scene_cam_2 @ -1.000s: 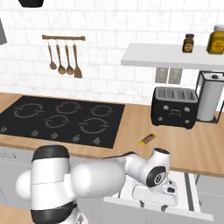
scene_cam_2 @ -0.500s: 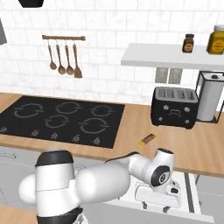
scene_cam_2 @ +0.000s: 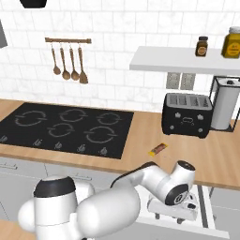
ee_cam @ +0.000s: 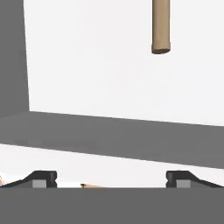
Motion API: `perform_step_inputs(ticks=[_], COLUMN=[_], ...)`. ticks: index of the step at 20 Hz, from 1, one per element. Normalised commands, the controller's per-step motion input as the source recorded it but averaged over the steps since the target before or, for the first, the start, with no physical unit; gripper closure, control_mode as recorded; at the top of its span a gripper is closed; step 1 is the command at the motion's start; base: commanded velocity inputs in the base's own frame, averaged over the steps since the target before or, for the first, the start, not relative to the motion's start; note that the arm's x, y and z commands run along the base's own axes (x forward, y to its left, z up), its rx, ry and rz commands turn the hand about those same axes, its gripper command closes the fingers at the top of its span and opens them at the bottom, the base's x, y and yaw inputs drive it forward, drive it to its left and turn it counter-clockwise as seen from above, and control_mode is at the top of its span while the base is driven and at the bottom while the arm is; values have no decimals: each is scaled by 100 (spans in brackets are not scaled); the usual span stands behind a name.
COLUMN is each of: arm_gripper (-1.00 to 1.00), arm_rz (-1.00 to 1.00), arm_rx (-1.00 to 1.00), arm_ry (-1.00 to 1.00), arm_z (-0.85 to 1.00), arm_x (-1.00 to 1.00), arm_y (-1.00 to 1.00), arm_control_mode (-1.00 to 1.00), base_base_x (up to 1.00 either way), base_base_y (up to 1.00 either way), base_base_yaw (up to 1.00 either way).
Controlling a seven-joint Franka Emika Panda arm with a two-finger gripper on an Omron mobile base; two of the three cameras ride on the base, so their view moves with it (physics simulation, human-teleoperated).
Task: Pick the pizza cutter from the drawer and place it on the counter.
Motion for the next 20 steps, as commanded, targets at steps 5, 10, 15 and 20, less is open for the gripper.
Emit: perform_step_inputs(ticks=[5, 10, 15, 20], arm_gripper=[-100, -100, -100, -100], arm_rz=[0, 0, 0, 0], arm_rx=[0, 0, 0, 0], arm_ry=[-1, 0, 3, 5], arm_z=[-32, -32, -36, -16], arm_x=[54, 33, -17, -54], arm_y=[9, 3, -21, -38], arm_control_mode=[-100, -100, -100, -100], base_base_x=[0, 0, 0, 0], base_base_y=[0, 0, 0, 0], base_base_yaw=[0, 0, 0, 0])
